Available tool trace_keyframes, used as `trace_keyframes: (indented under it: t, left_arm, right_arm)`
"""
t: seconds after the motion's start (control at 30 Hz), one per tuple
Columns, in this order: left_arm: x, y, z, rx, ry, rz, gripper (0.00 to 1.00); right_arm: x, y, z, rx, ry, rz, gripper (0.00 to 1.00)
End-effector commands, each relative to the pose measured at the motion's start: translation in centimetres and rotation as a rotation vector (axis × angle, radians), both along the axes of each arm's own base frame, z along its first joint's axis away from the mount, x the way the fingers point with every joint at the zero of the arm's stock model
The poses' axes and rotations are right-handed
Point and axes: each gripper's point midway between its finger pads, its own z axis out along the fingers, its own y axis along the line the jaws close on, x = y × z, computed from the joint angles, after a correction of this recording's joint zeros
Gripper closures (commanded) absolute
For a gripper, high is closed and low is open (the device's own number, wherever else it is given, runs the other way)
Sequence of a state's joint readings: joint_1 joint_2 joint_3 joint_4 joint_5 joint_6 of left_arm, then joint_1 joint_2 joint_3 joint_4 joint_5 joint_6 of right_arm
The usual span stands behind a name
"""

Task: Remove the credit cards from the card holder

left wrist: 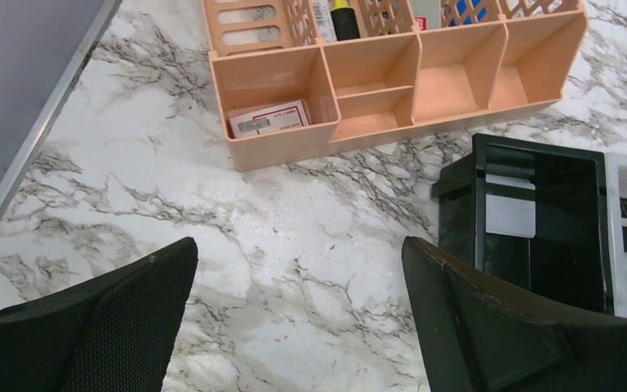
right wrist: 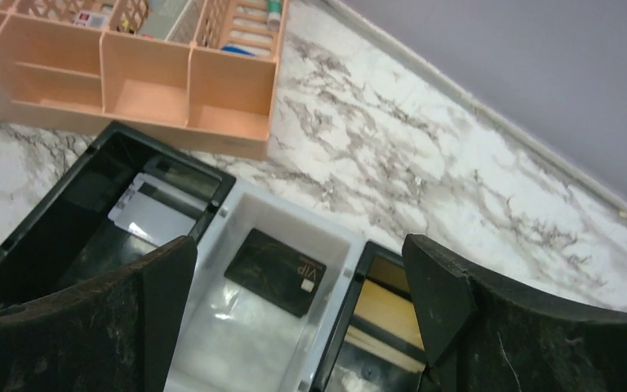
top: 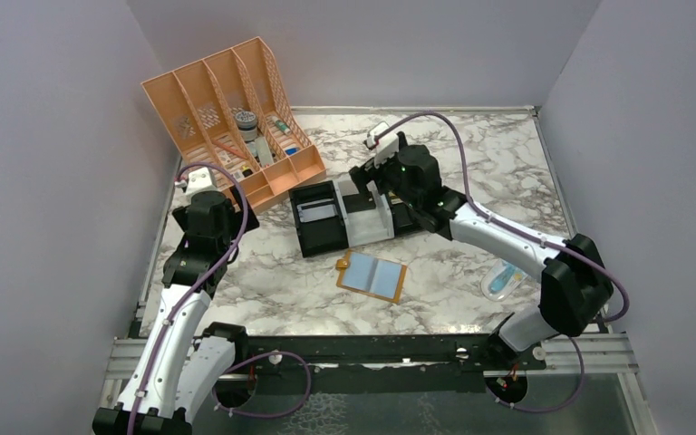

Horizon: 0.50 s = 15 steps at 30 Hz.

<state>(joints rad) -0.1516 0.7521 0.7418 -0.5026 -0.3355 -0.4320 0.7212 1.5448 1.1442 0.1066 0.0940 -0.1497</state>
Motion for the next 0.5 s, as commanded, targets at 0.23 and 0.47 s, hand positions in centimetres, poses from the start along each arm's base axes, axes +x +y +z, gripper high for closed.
trace_keyframes:
  t: [0.23,0.47]
  left_arm:
    - [-0.7,2.7,2.0,0.023,-0.079,0.162,0.01]
    - [-0.7,2.9,2.7,0.033,-0.089,0.173,0.01]
  right_arm:
    - [0.3,-11.7,-0.7,0.295,0.1,-0.35,0.0]
    - [-4.1,-11.8,4.9,0.452,0.097,-0.249,0.0]
